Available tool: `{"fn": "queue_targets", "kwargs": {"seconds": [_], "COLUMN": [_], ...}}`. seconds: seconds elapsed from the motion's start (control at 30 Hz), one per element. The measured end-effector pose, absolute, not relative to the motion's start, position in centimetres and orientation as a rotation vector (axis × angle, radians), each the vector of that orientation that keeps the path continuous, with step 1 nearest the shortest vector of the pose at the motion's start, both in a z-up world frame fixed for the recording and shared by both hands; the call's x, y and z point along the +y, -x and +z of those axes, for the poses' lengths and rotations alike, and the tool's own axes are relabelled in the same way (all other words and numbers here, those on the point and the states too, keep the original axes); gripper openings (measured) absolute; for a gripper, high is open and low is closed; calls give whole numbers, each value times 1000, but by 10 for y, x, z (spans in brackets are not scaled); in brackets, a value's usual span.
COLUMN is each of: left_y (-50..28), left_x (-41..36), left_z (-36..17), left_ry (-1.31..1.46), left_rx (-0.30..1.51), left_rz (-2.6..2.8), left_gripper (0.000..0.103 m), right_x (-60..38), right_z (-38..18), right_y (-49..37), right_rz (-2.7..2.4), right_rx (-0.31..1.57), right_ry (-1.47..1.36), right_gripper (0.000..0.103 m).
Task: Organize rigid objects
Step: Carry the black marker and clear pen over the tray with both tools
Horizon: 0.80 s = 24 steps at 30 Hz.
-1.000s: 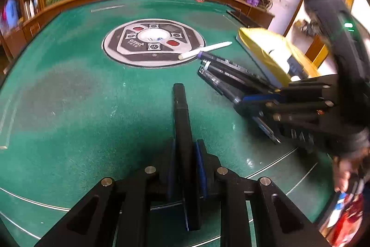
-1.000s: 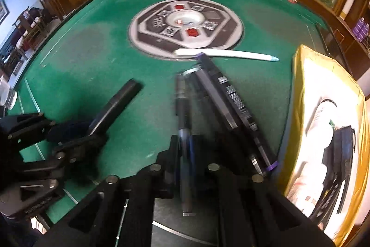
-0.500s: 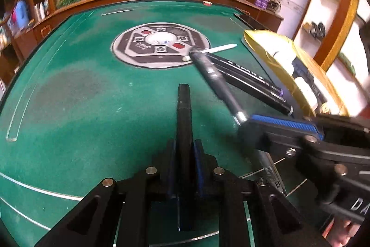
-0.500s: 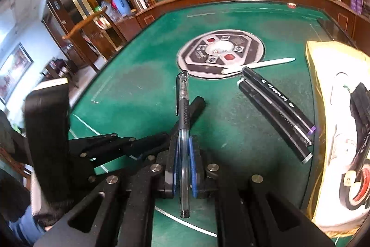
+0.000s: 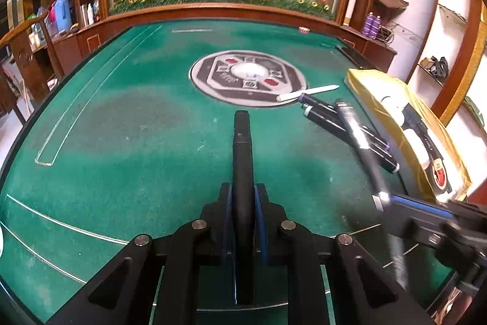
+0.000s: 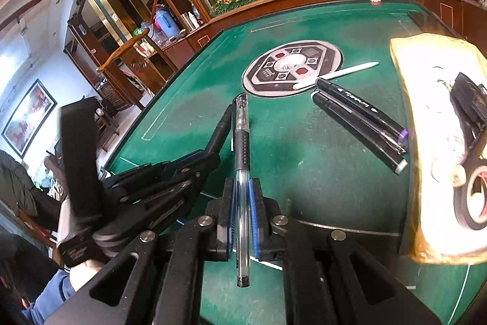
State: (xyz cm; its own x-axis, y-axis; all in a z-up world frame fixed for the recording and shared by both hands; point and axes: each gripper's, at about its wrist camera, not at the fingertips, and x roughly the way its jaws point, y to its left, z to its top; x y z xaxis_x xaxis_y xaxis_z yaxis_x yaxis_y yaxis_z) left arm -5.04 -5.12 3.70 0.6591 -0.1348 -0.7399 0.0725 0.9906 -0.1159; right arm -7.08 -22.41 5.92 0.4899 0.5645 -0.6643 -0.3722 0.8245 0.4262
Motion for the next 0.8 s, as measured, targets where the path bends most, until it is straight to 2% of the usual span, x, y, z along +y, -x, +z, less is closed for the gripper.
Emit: {"fn": "queue_targets", "kwargs": {"seconds": [0.27, 0.8], "left_y": [56, 61], "left_x": [-55, -36], "left_z": [41, 49], "left_ry": [70, 195], "left_rx": [795, 741], "left_rz": [-141, -167], "left_gripper": [15, 15], "right_x": [-234, -179], "right_z": [68, 78], "right_y": [84, 8], "right_rz": [532, 557], "right_rx": [882, 873], "right_ry": [-229, -211], "right_gripper": [8, 8]}}
